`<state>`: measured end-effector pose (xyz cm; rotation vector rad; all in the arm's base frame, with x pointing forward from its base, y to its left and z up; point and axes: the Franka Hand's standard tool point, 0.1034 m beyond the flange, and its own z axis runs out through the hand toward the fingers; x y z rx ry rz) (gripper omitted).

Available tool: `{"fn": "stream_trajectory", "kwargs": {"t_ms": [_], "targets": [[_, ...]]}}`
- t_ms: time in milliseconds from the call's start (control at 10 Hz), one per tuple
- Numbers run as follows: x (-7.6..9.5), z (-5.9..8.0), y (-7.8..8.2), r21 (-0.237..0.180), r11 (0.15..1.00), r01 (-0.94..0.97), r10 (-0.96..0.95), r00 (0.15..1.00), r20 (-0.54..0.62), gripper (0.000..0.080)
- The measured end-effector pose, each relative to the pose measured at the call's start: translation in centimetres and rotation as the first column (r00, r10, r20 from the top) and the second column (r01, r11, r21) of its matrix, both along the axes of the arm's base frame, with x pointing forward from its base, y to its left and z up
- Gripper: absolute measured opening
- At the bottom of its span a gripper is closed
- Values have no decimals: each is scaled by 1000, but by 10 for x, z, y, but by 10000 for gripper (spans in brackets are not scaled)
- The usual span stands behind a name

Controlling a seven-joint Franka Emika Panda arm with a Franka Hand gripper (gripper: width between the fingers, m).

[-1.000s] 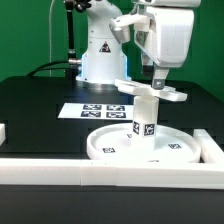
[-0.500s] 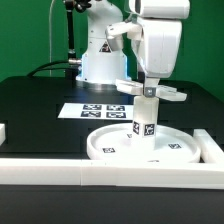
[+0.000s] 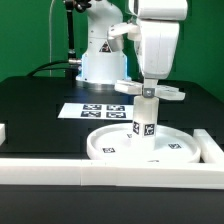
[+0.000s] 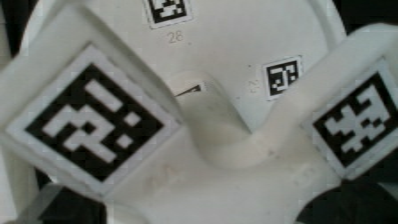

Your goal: Assemble round table

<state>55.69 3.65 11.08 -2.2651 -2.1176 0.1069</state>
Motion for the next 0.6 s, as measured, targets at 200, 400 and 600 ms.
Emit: {"fn": "stream_trajectory", "kwargs": {"t_ms": [200,400,600], "targets": [[0,0,-1,-4,997,76,-76,997,1,649],[-1,0,-1,-9,991,131,-131,991,-1,649],[-1,-1,-1,-11,988,156,-156,988,-1,649]]}}
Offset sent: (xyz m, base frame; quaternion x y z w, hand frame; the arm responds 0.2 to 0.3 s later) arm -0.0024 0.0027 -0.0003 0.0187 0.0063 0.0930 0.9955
